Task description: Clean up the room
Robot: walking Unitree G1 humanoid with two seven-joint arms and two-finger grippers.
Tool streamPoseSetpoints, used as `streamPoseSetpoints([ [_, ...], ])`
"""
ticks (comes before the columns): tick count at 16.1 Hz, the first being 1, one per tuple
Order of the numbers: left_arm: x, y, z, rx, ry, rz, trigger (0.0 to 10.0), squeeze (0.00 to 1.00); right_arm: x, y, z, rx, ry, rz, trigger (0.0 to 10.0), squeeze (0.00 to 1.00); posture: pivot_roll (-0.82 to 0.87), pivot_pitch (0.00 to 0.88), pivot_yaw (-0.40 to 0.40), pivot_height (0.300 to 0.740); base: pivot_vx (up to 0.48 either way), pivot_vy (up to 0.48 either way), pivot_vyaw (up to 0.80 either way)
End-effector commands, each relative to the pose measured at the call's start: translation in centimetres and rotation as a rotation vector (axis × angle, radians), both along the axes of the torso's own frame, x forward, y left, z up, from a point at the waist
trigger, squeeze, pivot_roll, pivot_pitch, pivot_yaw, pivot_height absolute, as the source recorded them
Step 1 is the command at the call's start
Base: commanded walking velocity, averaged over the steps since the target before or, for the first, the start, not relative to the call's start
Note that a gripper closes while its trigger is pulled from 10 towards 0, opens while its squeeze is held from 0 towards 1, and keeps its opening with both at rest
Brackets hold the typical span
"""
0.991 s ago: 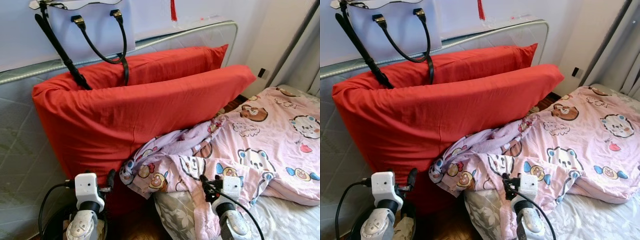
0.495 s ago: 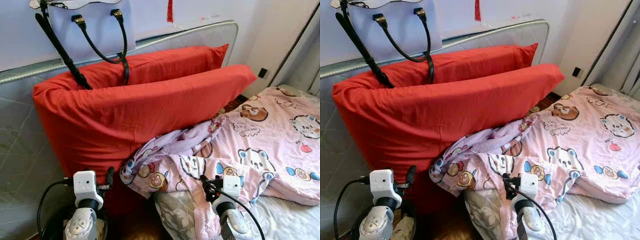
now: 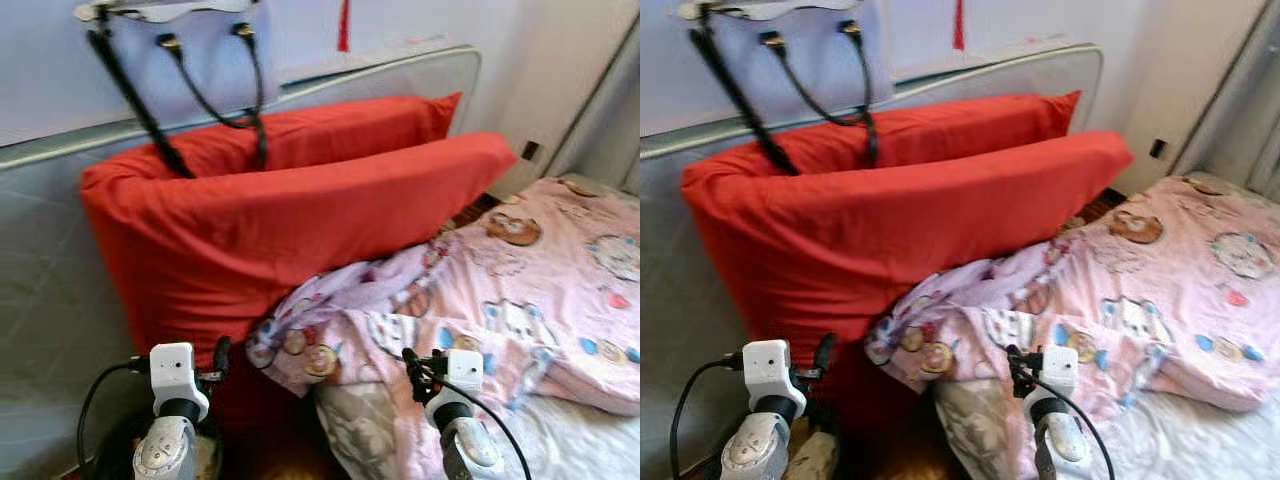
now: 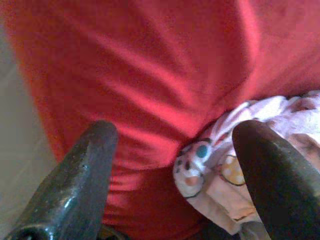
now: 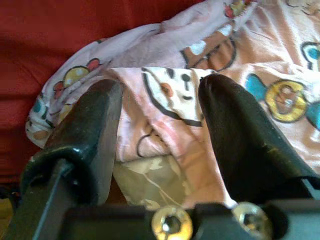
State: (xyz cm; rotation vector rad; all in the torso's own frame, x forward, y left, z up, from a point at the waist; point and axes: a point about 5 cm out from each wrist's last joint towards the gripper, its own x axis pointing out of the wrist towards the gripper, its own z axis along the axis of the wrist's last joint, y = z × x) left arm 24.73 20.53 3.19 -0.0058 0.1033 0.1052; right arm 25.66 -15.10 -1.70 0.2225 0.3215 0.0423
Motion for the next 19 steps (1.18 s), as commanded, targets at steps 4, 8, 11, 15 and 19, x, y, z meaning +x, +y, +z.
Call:
streamPoseSetpoints([
  [4,-0.22,0.25,-0.04,-0.004,0.009,0.011,10.0,0.0,0.24,0.22,0.27,0.002,-0.011,0.002,10.0,0.0,0.06,0.0,-0.065,0.72,0.0,0.48,0.0],
  [8,-0.22,0.25,-0.04,-0.004,0.009,0.011,10.0,0.0,0.24,0.22,0.27,0.002,-0.011,0.002,10.0,0.0,0.06,0.0,-0.065,0.72,0.0,0.48,0.0],
  [11,-0.22,0.25,-0.04,-0.004,0.009,0.011,10.0,0.0,0.24,0.22,0.27,0.002,-0.011,0.002,10.0,0.0,0.06,0.0,-0.065,0.72,0.0,0.48,0.0],
  [15,-0.22,0.25,-0.04,-0.004,0.009,0.011,10.0,0.0,0.24,0.22,0.27,0.002,-0.011,0.002,10.0,0.0,0.06,0.0,-0.065,0.72,0.0,0.48,0.0],
  [19,-0.18,-0.3,0.05,0.02,0.017,-0.024,10.0,0.0,0.43,0.24,0.07,-0.009,0.02,0.0,10.0,0.0,0.07,0.0,-0.067,0.72,0.0,-0.012,0.0],
])
